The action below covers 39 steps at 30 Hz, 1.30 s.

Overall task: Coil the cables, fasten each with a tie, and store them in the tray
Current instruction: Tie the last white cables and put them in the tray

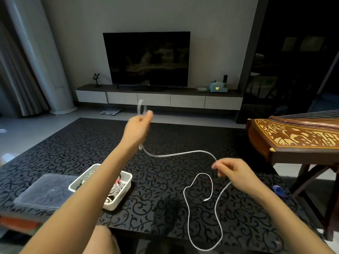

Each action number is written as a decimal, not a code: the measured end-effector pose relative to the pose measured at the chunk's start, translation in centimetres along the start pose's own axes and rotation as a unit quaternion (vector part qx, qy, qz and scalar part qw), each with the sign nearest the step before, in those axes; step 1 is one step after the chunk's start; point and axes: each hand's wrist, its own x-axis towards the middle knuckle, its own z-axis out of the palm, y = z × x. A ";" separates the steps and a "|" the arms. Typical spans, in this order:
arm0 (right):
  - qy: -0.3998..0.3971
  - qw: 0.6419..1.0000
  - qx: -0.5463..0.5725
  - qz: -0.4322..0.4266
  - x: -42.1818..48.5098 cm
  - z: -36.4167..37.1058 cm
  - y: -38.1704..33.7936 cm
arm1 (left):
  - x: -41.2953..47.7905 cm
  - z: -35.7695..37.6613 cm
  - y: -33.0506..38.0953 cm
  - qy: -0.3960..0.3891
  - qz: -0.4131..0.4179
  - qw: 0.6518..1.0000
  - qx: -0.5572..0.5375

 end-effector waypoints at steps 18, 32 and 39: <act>0.142 0.988 0.046 -0.032 3.3 2.5 -9.1 | -4.7 6.3 0.2 -0.341 -0.097 0.924 -0.140; 0.199 0.964 -0.159 -0.080 3.5 2.6 -9.6 | -5.3 7.5 -0.6 -0.313 -0.062 0.913 -0.256; 0.049 0.992 0.114 -0.012 3.5 3.4 -7.5 | -3.7 7.1 0.5 -0.164 -0.132 0.900 -0.382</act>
